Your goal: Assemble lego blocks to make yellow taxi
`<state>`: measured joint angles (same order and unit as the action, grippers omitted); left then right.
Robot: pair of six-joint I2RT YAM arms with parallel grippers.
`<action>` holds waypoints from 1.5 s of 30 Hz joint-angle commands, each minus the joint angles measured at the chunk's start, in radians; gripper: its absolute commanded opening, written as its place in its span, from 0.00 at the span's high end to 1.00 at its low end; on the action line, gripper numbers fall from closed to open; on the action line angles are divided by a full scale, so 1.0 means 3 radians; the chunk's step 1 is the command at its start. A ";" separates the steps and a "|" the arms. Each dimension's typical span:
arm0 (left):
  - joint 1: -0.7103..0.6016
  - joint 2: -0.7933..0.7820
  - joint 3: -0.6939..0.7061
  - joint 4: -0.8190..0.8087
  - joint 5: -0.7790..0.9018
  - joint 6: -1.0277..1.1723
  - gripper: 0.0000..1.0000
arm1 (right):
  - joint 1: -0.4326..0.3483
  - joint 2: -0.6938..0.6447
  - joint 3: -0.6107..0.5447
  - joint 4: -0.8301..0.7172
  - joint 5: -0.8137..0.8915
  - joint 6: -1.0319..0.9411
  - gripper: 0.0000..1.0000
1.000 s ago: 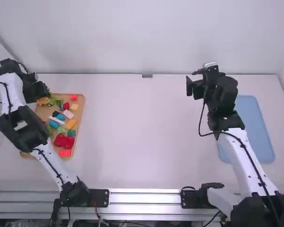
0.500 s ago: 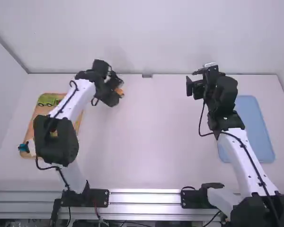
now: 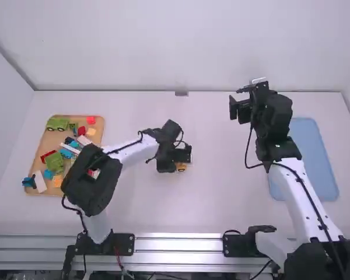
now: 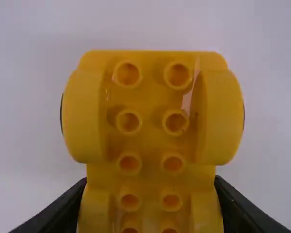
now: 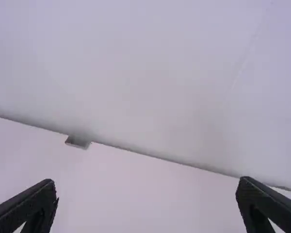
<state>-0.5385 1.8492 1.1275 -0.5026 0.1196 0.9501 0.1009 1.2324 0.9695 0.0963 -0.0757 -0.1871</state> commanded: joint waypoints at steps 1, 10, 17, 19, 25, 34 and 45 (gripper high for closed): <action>-0.0055 -0.0036 -0.0155 0.0144 0.0009 0.0136 0.98 | 0.0017 0.0013 0.0142 0.0006 -0.0010 0.0011 0.01; -0.0079 -0.0036 -0.0221 0.0245 0.0165 0.0089 0.82 | 0.0017 0.0013 0.0142 0.0003 -0.0022 0.0013 0.02; -0.0061 -0.0036 -0.0221 0.0245 0.0263 0.0090 0.57 | 0.0017 0.0013 0.0142 -0.0015 -0.0022 0.0023 0.01; -0.0058 -0.0036 -0.0221 0.0249 0.0238 0.0089 0.49 | 0.0017 0.0013 0.0142 -0.0024 -0.0020 0.0023 0.01; -0.0060 -0.0036 -0.0219 0.0248 0.0239 0.0089 0.35 | 0.0017 0.0013 0.0142 -0.0025 -0.0019 0.0024 0.01; -0.0060 -0.0037 -0.0215 0.0308 0.0238 0.0029 0.01 | 0.0017 0.0013 0.0142 -0.0025 -0.0019 0.0024 0.01; 0.0201 -0.0192 0.0633 -0.0772 0.0275 -0.0223 0.01 | 0.0017 0.0013 0.0142 -0.0020 -0.0020 0.0011 0.01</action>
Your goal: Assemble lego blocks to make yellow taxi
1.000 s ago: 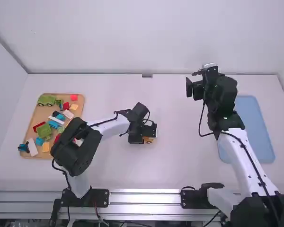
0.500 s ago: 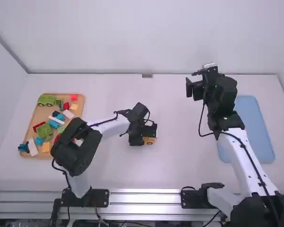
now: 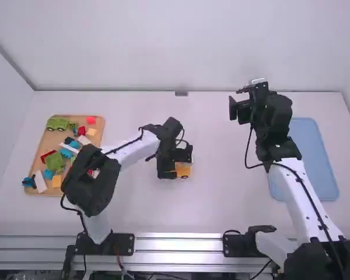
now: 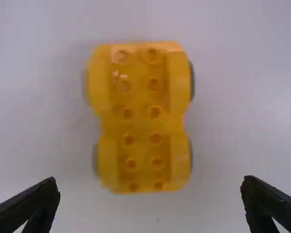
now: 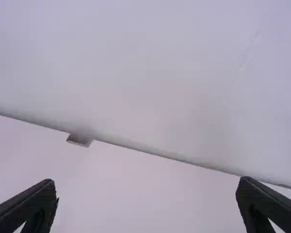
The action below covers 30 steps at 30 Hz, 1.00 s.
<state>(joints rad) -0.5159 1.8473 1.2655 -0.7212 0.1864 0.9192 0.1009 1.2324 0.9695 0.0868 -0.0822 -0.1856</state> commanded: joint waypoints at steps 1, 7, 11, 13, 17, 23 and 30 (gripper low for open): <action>0.0249 -0.0205 0.0333 -0.0099 0.0013 -0.0404 0.01 | 0.0015 0.0013 0.0142 0.0018 0.0003 0.0008 0.02; 0.0907 -0.0206 0.0793 -0.0165 -0.0220 -0.1264 0.01 | 0.0015 0.0013 0.0142 0.0036 0.0001 0.0006 0.02; 0.1389 -0.0206 0.1019 -0.0178 -0.0484 -0.2079 0.01 | 0.0015 0.0013 0.0142 0.0038 0.0003 0.0006 0.02; 0.1525 -0.0206 0.1071 -0.0177 -0.0589 -0.2262 0.01 | 0.0017 0.0013 0.0142 0.0048 0.0003 0.0008 0.01; 0.1904 -0.0206 0.1184 -0.0041 -0.0872 -0.2420 0.01 | 0.0017 0.0013 0.0142 0.0079 0.0001 0.0006 0.01; 0.2327 -0.0206 0.1297 0.0165 -0.1619 -0.2729 0.01 | 0.0015 0.0013 0.0142 0.0111 0.0003 0.0006 0.02; 0.2658 -0.0206 0.1474 -0.0014 -0.1954 -0.3151 0.01 | 0.0013 0.0013 0.0142 0.0114 0.0003 -0.0037 0.02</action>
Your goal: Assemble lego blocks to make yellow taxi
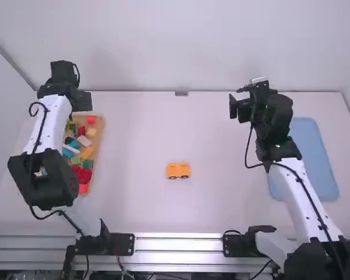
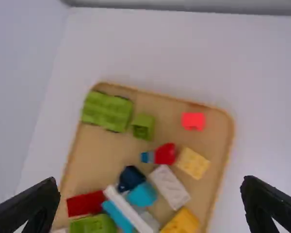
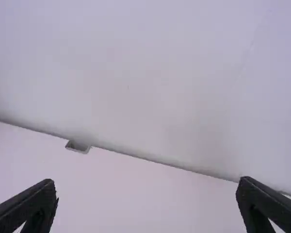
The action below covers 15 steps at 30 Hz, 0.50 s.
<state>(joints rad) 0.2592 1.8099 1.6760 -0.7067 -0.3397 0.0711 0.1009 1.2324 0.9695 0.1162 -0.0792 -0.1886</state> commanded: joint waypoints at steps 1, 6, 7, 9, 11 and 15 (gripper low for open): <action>0.0113 -0.0081 0.0134 -0.0141 -0.0163 -0.0492 0.01 | 0.0014 0.0013 0.0142 0.0018 -0.0009 -0.0080 0.02; 0.0231 -0.0081 0.0337 -0.0777 0.0290 -0.1207 0.01 | 0.0015 0.0013 0.0142 0.0039 -0.0008 -0.0264 0.01; 0.0224 -0.0081 0.0398 -0.0941 0.0357 -0.1424 0.01 | 0.0015 0.0013 0.0142 0.0038 -0.0009 -0.0259 0.01; 0.0219 -0.0081 0.0524 -0.1272 0.0342 -0.1853 0.01 | 0.0015 0.0013 0.0142 0.0037 -0.0009 -0.0263 0.01; 0.0234 -0.0081 0.0654 -0.1607 0.0243 -0.2398 0.01 | 0.0015 0.0013 0.0142 0.0033 -0.0009 -0.0262 0.02; 0.0217 -0.0081 0.0834 -0.2171 0.0078 -0.3376 0.01 | 0.0015 0.0013 0.0142 0.0037 -0.0009 -0.0262 0.01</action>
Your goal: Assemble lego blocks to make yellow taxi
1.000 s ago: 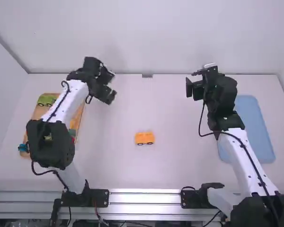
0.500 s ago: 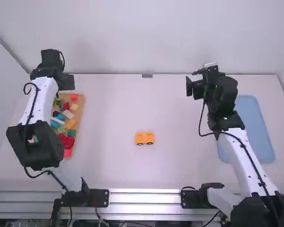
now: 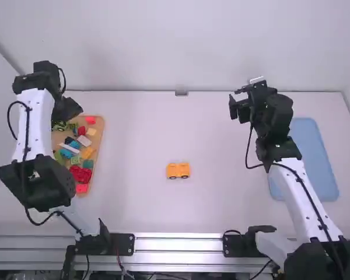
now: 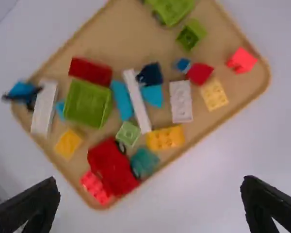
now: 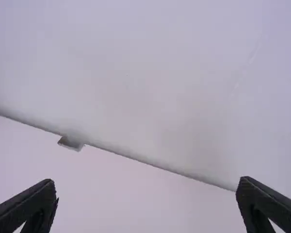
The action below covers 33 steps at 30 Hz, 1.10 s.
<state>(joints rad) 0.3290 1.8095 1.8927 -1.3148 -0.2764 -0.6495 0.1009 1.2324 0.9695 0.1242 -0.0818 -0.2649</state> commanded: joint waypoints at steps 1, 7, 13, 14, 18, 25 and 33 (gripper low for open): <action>-0.0015 -0.0080 0.0125 -0.0253 -0.0170 -0.1197 0.01 | 0.0015 0.0013 0.0142 0.0010 0.0000 -0.0009 0.01; -0.0022 -0.0080 0.0145 -0.0964 -0.0549 -0.2658 0.01 | 0.0013 0.0013 0.0142 0.0011 0.0000 -0.0027 0.01; 0.0005 -0.0080 0.0145 -0.0974 -0.0717 -0.2672 0.01 | 0.0015 0.0013 0.0142 -0.0014 0.0000 -0.0043 0.02; 0.0014 -0.0081 0.0145 -0.0985 -0.0767 -0.2669 0.01 | 0.0017 0.0013 0.0142 -0.0019 0.0000 -0.0042 0.01; 0.0071 -0.0149 0.0043 -0.0945 -0.0796 -0.2653 0.01 | 0.0013 0.0013 0.0142 -0.0066 0.0001 -0.0045 0.01; 0.0534 -0.0568 -0.0548 -0.0371 -0.0640 -0.2223 0.01 | 0.0017 0.0013 0.0142 -0.0075 0.0014 -0.0107 0.02; 0.1437 -0.0743 -0.1316 0.0765 0.0675 0.0080 0.01 | 0.0017 0.0013 0.0142 -0.0050 0.0011 -0.0108 0.01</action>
<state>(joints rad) 0.7238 1.5948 1.5562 -1.1004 -0.2386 -0.9375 0.1013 1.2324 0.9695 0.1051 -0.0807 -0.2943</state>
